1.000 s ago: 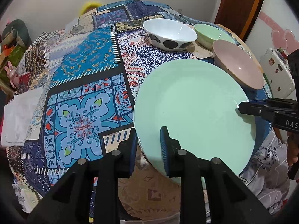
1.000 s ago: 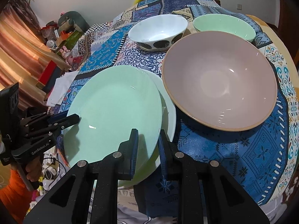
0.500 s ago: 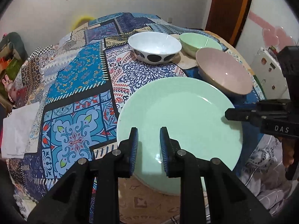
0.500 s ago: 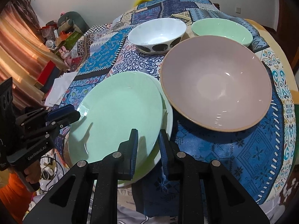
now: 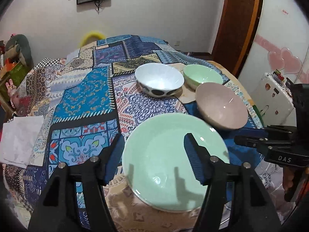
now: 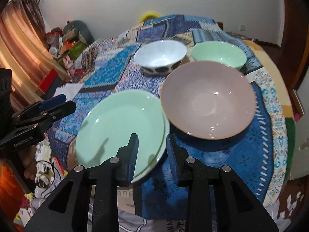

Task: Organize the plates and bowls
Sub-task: 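Move both grippers to the rim of the large pink bowl, then close both grippers on the pink bowl rim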

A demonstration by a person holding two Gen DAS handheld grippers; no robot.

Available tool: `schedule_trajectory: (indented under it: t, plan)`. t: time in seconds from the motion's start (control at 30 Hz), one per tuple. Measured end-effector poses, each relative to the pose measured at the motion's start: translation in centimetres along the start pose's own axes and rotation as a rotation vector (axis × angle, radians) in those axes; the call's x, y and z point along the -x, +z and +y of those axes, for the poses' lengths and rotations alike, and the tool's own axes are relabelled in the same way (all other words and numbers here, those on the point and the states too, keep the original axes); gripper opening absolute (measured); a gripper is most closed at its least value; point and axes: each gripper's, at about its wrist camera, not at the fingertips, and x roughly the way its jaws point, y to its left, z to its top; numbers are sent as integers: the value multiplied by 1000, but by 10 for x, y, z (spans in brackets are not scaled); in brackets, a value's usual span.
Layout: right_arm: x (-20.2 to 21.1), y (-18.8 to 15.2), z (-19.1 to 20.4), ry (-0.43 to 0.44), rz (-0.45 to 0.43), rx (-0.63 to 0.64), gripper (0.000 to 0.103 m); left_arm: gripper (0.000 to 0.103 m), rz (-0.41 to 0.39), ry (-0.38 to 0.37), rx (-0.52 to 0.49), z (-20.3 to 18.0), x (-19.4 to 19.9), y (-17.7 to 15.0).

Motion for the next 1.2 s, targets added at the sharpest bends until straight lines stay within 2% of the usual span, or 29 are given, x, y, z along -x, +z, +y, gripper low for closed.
schedule_trajectory:
  t: [0.13, 0.2, 0.27, 0.4, 0.6, 0.73, 1.0, 1.2]
  plan:
    - [18, 2, -9, -30, -58, -14, 34, 64, -12, 10, -64, -15, 0, 14]
    - [25, 3, -15, -51, -80, -18, 36, 64, -4, -21, -90, -24, -3, 22]
    - [32, 5, -23, -69, -102, -25, 37, 64, -14, -60, -89, -29, -7, 30]
    - [40, 11, -39, -101, -133, -41, 39, 64, -47, -55, -92, -41, -17, 48]
    - [43, 16, -63, -154, -165, -58, 46, 64, -19, -87, -108, -61, -46, 70]
    - [37, 18, -75, -177, -158, -65, 47, 64, 35, -109, -121, -74, -73, 78]
    - [6, 21, -96, -166, -98, -100, 47, 63, 164, -123, -111, -80, -131, 84]
    - [-12, 20, -103, -146, -57, -125, 47, 50, 273, -146, -121, -83, -165, 77]
